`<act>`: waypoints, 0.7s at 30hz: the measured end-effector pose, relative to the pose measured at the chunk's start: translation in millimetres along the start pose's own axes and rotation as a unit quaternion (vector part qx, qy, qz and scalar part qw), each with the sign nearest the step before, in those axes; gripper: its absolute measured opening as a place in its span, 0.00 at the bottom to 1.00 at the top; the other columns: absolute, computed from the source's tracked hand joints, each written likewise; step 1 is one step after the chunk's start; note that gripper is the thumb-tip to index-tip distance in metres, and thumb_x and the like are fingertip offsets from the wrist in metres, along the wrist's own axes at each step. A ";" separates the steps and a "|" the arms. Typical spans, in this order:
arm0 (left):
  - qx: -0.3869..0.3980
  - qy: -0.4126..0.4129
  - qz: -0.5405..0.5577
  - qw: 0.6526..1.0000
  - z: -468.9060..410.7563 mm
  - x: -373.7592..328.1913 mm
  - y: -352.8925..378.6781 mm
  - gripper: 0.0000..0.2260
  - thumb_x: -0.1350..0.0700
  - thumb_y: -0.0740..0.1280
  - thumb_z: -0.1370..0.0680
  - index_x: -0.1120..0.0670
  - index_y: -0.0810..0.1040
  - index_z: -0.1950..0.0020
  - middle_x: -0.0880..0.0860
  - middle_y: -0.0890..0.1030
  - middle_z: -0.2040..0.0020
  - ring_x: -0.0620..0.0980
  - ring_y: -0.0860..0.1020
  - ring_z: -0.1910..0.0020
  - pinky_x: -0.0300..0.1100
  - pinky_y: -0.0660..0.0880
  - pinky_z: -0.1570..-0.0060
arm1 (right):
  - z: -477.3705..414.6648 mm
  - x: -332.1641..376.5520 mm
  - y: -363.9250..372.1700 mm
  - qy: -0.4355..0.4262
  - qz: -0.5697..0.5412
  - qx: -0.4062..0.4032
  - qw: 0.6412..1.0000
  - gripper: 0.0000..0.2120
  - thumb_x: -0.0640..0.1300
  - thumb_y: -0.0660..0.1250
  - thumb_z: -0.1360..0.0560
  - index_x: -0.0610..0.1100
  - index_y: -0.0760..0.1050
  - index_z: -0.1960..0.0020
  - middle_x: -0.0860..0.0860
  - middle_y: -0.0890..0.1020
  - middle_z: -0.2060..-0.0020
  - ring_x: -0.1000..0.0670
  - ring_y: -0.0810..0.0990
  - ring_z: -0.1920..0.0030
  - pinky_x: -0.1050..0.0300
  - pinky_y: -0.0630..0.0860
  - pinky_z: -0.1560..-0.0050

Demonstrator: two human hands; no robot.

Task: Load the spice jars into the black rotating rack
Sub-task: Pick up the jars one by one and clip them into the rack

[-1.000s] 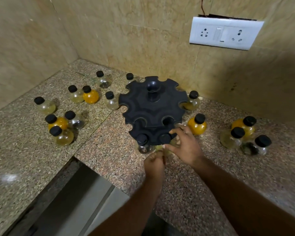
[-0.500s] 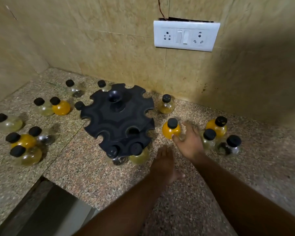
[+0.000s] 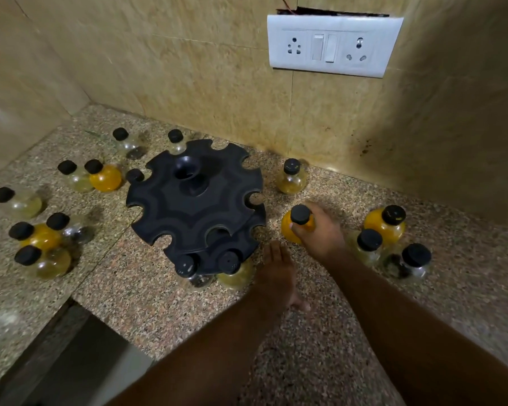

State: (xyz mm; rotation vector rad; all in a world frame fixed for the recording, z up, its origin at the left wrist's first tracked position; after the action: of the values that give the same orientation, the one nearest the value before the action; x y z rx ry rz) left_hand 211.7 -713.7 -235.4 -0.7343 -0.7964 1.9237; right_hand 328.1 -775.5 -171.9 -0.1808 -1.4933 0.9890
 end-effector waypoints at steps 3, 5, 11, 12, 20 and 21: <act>-0.020 0.014 0.025 0.999 -1.0 2.4 2.9 0.66 0.37 0.79 0.35 0.63 0.35 0.21 0.64 0.34 0.20 0.65 0.36 0.21 0.62 0.56 0.24 | 2.4 -0.9 -0.1 -0.008 0.000 -0.015 1.000 0.27 0.50 0.72 0.24 0.47 0.70 0.27 0.44 0.77 0.33 0.40 0.74 0.34 0.46 0.71 0.39; -0.054 0.019 0.098 0.994 -2.1 6.6 4.0 0.59 0.37 0.76 0.31 0.61 0.39 0.19 0.61 0.38 0.19 0.61 0.38 0.20 0.59 0.55 0.23 | 6.1 -1.1 -0.5 -0.007 0.001 -0.020 1.000 0.27 0.51 0.72 0.23 0.46 0.70 0.27 0.44 0.76 0.32 0.39 0.74 0.34 0.45 0.72 0.38; -0.225 -0.033 0.606 0.763 18.5 25.1 -5.1 0.36 0.44 0.73 0.25 0.49 0.61 0.21 0.48 0.70 0.27 0.49 0.71 0.30 0.51 0.74 0.37 | 22.9 7.5 -1.9 -0.013 0.031 -0.036 0.999 0.30 0.54 0.73 0.26 0.46 0.72 0.27 0.44 0.75 0.32 0.40 0.74 0.33 0.44 0.73 0.36; -0.226 -0.050 0.685 0.691 24.7 28.0 -2.9 0.32 0.46 0.73 0.24 0.50 0.64 0.23 0.53 0.75 0.30 0.53 0.77 0.35 0.49 0.78 0.44 | 27.3 12.9 -1.0 -0.019 0.041 -0.034 0.998 0.30 0.54 0.74 0.27 0.46 0.73 0.28 0.44 0.76 0.33 0.40 0.75 0.35 0.44 0.73 0.37; -0.152 -0.123 0.887 0.418 61.8 49.1 21.2 0.17 0.41 0.67 0.21 0.53 0.82 0.48 0.49 0.78 0.65 0.45 0.72 0.73 0.39 0.67 0.71 | 61.2 55.1 27.1 -0.103 0.123 0.024 0.987 0.25 0.56 0.75 0.29 0.53 0.76 0.33 0.51 0.76 0.39 0.46 0.77 0.40 0.54 0.73 0.48; -0.151 -0.128 0.893 0.404 64.0 53.5 23.8 0.17 0.40 0.67 0.21 0.53 0.82 0.48 0.49 0.78 0.65 0.45 0.71 0.72 0.39 0.68 0.70 | 64.5 59.5 31.1 -0.105 0.126 0.032 0.986 0.26 0.55 0.75 0.28 0.53 0.75 0.32 0.51 0.75 0.38 0.46 0.76 0.38 0.55 0.71 0.49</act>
State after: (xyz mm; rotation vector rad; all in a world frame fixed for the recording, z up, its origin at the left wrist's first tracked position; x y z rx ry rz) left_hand 129.1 -690.2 -223.5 -2.0777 -0.2235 3.9023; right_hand 245.4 -748.1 -139.1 -0.2290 -1.6555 1.2891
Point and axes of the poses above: each hand's wrist, its own z-axis away from the middle knuckle, its own y-axis out of the palm, x = y × z, the point moved 8 cm from there along -z, towards the middle knuckle
